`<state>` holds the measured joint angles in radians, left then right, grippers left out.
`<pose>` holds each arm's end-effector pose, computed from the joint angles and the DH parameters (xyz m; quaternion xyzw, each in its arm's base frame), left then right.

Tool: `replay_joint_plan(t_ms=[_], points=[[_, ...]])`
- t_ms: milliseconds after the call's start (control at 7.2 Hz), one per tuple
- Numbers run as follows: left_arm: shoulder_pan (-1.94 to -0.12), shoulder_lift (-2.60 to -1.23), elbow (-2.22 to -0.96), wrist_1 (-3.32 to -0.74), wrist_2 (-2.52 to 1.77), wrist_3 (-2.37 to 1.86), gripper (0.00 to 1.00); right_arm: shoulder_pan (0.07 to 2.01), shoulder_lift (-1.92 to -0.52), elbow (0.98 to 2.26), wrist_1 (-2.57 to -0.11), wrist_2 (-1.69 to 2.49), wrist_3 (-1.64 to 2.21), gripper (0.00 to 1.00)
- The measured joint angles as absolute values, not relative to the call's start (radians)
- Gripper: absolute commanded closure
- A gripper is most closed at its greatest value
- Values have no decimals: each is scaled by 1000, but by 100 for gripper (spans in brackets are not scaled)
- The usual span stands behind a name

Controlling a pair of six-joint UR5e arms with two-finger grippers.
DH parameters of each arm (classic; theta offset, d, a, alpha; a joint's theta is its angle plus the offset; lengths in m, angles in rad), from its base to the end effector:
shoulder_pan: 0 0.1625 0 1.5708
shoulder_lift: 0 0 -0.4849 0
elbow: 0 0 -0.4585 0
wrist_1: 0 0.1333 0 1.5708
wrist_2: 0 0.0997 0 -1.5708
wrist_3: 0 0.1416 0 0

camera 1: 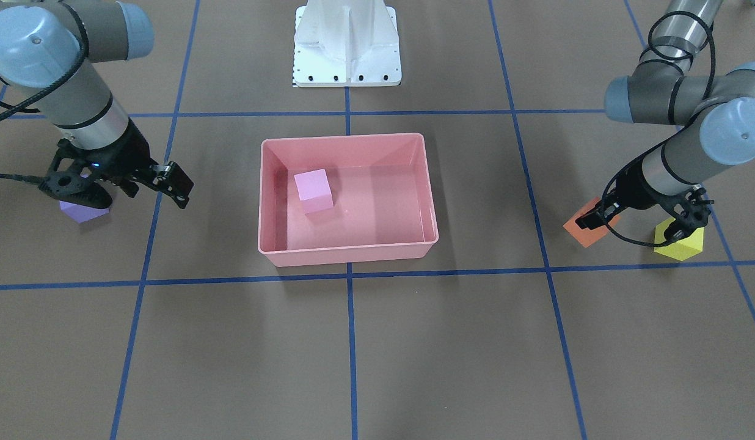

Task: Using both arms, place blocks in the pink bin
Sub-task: 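Grasp the orange cube with the left gripper while right moves toward purple cube, then release the orange cube into the bin while right gripper grasps purple cube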

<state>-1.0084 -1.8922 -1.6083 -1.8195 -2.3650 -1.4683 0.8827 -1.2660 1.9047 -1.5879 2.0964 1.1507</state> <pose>0.3571 -0.6272 0.4861 -0.1681 0.4290 -0.2811 0.8419 -0.3749 -0.5540 0.3932 -0.0176 -0.3848 0.1334 0.9131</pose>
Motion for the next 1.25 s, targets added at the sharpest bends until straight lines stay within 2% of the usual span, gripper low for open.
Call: replay_joint_plan(t_ms=[278,556,833,1250], points=[[-994,-2045,-1713,-1610,-2371,-1536,97,906,-1388,1919,-1558,2091,1016,1],[-930,-2180,-1755,-1487,-2352,-1581,97,918,-1497,1901,-1442,2087,881,1],[-806,-2272,-1761,-1454,-2233,-1601,97,929,-1543,1862,-1375,2086,688,1],[-636,-2337,-1752,-1440,-2038,-1604,94,931,-1562,1839,-1364,2095,510,1]])
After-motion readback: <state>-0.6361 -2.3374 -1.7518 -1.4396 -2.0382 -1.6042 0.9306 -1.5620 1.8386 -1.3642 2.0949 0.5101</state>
